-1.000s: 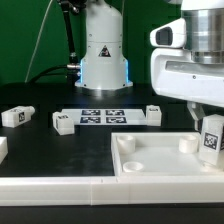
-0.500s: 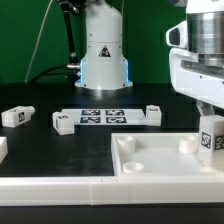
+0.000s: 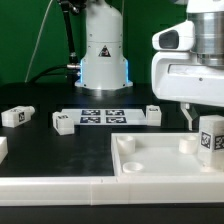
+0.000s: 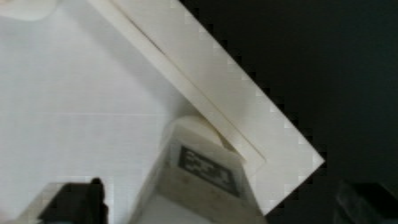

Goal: Assemble one leg

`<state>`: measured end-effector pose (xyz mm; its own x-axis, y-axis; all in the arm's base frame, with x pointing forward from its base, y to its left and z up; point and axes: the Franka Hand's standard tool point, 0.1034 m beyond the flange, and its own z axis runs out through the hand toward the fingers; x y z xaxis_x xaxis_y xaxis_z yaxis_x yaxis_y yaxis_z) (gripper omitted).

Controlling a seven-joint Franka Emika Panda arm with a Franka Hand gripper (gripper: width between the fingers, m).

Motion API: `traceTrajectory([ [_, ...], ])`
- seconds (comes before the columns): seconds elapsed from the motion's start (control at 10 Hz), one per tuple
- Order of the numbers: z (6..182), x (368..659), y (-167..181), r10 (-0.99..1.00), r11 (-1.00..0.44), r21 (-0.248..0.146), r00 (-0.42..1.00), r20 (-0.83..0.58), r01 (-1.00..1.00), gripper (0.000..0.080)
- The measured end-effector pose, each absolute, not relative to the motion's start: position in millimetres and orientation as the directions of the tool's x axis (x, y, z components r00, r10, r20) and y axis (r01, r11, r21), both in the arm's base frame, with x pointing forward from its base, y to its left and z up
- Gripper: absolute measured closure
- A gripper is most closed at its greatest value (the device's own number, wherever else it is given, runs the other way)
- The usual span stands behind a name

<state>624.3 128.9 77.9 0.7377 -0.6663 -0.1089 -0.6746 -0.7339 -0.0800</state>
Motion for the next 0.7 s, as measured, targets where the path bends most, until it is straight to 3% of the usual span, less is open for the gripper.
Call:
traceTrajectory([
  [0.5,78.7,626.6,128.1,-0.188,-0.975,-0.111,0.981,-0.038,-0.191,0.0151],
  [0.7,78.0,626.2,130.3,-0.059,-0.995,-0.086,0.998,-0.015,-0.060,0.0151],
])
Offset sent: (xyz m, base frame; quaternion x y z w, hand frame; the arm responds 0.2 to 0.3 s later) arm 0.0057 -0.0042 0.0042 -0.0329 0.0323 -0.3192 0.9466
